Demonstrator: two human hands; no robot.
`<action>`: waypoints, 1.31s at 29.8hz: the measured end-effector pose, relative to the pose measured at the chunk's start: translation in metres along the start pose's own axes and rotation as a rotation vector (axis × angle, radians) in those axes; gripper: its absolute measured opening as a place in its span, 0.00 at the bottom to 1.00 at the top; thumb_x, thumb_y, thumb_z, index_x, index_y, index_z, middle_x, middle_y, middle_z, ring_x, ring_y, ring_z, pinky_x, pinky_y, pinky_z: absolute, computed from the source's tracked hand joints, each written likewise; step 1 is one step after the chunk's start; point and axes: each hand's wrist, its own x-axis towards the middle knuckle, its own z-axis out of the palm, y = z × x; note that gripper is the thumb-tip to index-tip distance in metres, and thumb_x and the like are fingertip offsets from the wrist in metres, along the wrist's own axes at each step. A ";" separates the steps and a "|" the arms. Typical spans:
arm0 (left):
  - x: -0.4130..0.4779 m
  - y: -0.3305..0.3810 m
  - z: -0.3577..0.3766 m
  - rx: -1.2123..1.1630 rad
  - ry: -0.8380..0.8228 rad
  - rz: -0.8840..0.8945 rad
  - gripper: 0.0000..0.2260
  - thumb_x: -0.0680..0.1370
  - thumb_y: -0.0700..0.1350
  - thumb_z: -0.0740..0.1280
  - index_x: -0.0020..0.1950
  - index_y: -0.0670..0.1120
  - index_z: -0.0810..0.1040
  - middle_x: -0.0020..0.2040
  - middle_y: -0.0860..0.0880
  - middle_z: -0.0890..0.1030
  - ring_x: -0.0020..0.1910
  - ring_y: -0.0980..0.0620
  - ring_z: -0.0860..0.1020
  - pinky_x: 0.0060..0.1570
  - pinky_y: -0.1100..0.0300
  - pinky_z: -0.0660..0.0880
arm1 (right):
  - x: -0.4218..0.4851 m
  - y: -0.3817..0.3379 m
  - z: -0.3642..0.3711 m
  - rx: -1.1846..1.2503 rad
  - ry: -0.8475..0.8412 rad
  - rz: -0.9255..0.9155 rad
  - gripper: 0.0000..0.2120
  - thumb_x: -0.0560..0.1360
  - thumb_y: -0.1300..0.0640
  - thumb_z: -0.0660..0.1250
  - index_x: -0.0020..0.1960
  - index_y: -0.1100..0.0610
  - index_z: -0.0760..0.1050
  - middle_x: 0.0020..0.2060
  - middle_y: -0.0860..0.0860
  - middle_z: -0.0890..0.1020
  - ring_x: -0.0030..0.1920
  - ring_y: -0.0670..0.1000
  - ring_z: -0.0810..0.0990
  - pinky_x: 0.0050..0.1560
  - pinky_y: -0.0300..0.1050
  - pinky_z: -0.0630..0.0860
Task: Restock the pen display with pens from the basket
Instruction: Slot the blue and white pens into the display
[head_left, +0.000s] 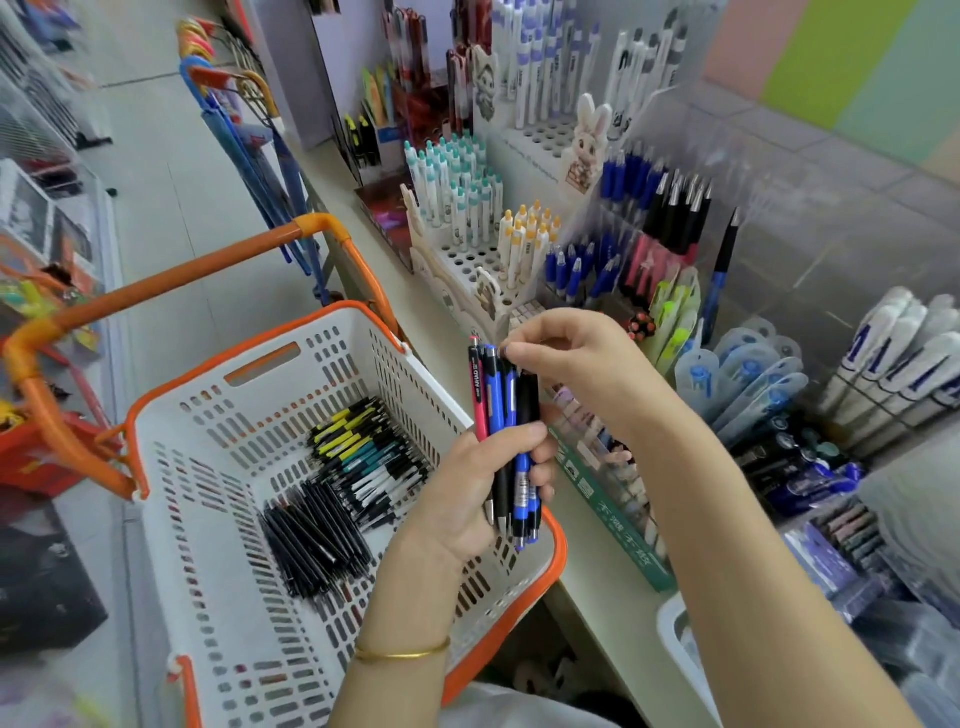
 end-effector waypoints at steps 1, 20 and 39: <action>0.000 0.001 -0.002 0.003 -0.013 -0.005 0.19 0.70 0.42 0.71 0.57 0.41 0.70 0.33 0.50 0.73 0.29 0.55 0.73 0.31 0.62 0.74 | 0.001 -0.001 0.001 0.031 0.013 -0.001 0.04 0.76 0.59 0.68 0.46 0.60 0.80 0.40 0.54 0.81 0.36 0.42 0.79 0.37 0.38 0.78; 0.009 0.011 0.004 -0.360 0.332 0.063 0.10 0.81 0.44 0.61 0.56 0.44 0.80 0.46 0.45 0.86 0.42 0.49 0.85 0.37 0.55 0.82 | -0.049 0.034 0.043 -0.267 0.308 -0.428 0.06 0.66 0.65 0.61 0.40 0.56 0.68 0.40 0.47 0.71 0.44 0.44 0.71 0.42 0.35 0.69; 0.008 -0.004 0.007 0.056 0.244 0.112 0.08 0.76 0.36 0.68 0.54 0.41 0.76 0.37 0.47 0.77 0.33 0.53 0.76 0.34 0.59 0.76 | -0.001 0.003 0.013 -0.256 0.049 -0.162 0.05 0.75 0.55 0.69 0.47 0.56 0.75 0.40 0.48 0.77 0.37 0.42 0.75 0.38 0.36 0.74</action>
